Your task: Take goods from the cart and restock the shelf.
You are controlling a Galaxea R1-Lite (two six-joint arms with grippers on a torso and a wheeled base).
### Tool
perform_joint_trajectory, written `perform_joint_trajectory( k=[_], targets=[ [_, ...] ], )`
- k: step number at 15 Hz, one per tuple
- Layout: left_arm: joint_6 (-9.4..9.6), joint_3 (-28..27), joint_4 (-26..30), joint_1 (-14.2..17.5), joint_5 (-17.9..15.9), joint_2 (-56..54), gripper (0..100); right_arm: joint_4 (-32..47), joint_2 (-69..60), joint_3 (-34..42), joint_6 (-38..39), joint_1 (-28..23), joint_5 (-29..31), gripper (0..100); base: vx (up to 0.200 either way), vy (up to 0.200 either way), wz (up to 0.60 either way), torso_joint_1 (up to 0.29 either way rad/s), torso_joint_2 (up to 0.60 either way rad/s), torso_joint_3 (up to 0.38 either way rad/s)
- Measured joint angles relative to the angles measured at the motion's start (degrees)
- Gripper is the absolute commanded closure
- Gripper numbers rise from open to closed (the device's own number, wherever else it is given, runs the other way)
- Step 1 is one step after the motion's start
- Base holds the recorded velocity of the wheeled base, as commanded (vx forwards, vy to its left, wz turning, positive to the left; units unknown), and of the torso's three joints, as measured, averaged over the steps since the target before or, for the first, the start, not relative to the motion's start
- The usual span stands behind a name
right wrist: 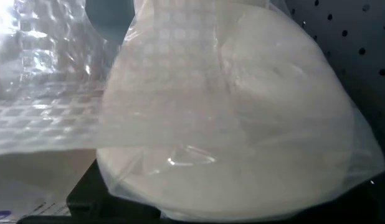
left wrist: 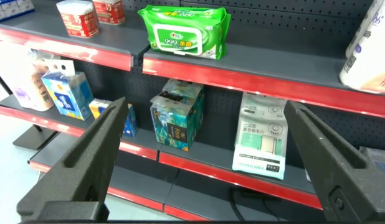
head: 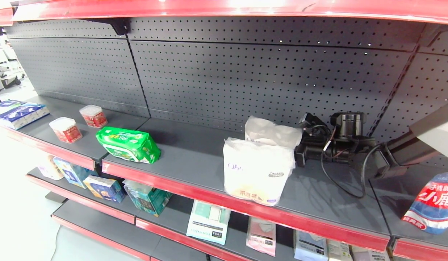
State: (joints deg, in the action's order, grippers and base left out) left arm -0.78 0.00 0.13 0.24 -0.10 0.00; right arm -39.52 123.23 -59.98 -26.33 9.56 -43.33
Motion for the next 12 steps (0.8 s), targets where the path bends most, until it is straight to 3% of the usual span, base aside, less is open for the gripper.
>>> perform_joint_trajectory(
  k=[12],
  targets=[
    [0.02,0.0,0.0,0.0,0.0,0.0,0,-0.02,-0.2,0.26,-1.3,-0.11,-0.49,100,0.0,0.0,0.0,0.0,0.0,0.0]
  ],
)
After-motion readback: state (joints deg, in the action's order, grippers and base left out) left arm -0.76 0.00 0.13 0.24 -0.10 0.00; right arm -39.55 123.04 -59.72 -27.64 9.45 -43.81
